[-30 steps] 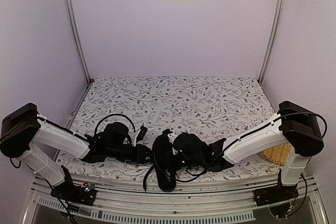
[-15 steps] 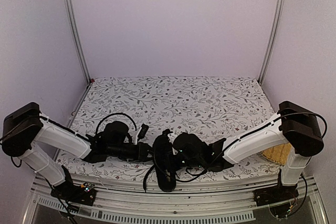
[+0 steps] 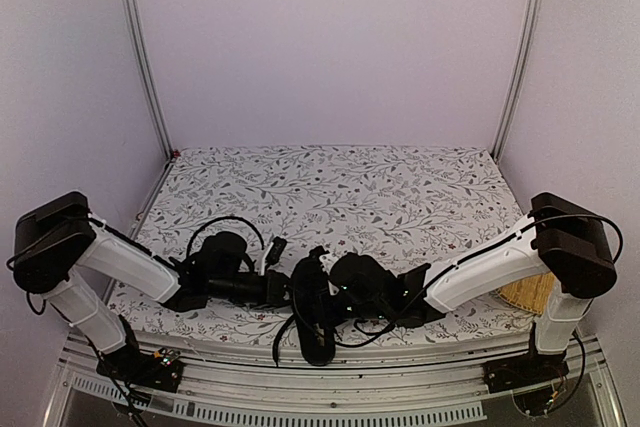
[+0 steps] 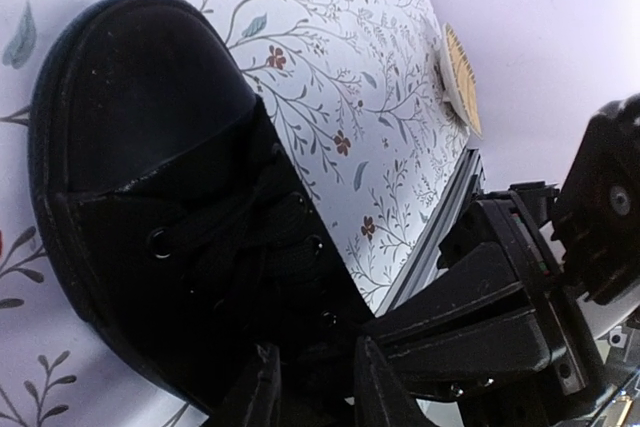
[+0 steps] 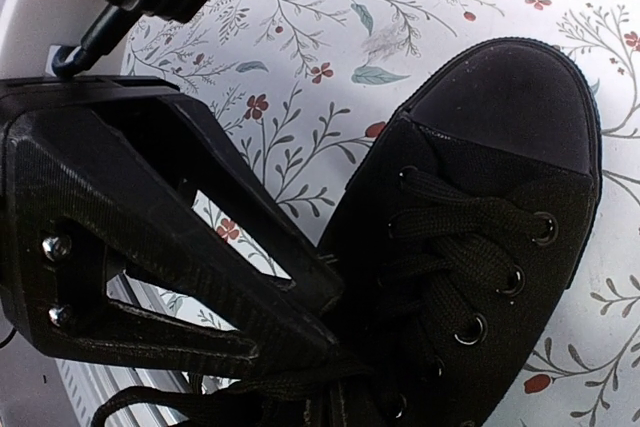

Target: Tie the shoes

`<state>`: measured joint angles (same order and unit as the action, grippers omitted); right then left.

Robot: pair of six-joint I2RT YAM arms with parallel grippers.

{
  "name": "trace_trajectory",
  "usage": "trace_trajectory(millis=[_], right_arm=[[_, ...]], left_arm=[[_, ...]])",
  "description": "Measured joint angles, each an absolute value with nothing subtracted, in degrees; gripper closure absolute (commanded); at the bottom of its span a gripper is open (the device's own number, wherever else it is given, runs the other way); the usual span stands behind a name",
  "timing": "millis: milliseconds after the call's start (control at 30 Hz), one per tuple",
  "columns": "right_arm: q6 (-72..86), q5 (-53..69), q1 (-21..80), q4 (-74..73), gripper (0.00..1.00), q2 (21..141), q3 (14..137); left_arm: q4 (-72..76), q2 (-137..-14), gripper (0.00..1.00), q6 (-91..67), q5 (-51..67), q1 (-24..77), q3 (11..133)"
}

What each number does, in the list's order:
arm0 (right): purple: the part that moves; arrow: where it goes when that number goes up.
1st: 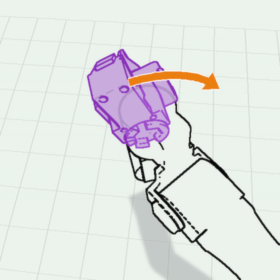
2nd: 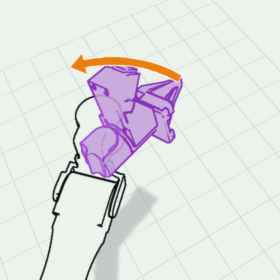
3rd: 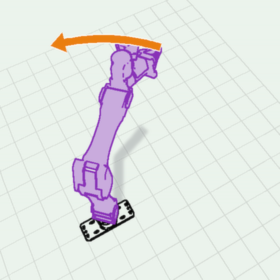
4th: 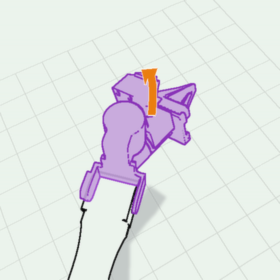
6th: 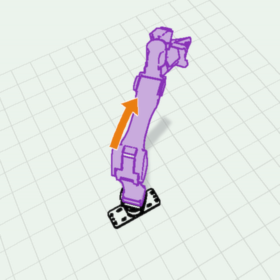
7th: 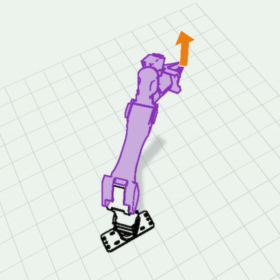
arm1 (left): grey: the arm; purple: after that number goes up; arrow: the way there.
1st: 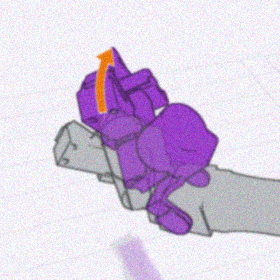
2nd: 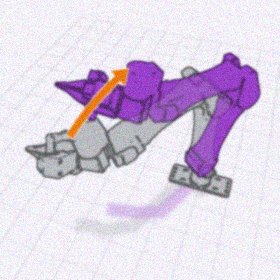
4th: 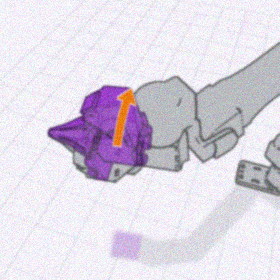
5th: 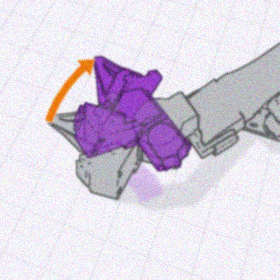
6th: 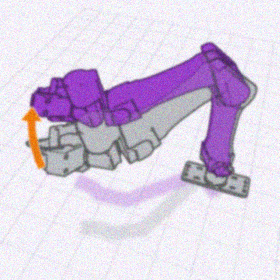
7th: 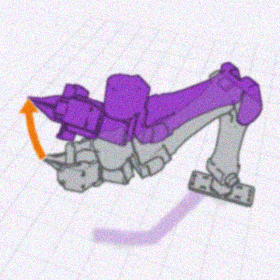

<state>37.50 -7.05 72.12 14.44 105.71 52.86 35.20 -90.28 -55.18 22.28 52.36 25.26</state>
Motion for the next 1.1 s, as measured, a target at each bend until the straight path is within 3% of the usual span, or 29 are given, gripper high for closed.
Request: trace_trajectory(millis=[300, 700, 933, 1100], right_arm=[[37.5, -7.05, 72.12, 14.37, 0.98, 105.71, 52.86], [37.5, -7.88, 72.34, 14.13, 0.97, 105.3, 52.62], [37.41, -9.91, 72.36, 12.71, 0.85, 101.62, 50.19], [37.15, -10.85, 72.36, 11.11, 0.69, 96.77, 46.96]], left_arm=[[39.59, -92.88, 1.0, -56.25, 24.56, 52.21, 25.36], [39.99, -93.1, 1.0, -57.28, 25.12, 52.1, 25.3], [38.06, -91.81, 1.0, -57.95, 23.44, 52.1, 24.36], [36.88, -90.65, 1.0, -58.17, 22.33, 52.1, 24.36]])
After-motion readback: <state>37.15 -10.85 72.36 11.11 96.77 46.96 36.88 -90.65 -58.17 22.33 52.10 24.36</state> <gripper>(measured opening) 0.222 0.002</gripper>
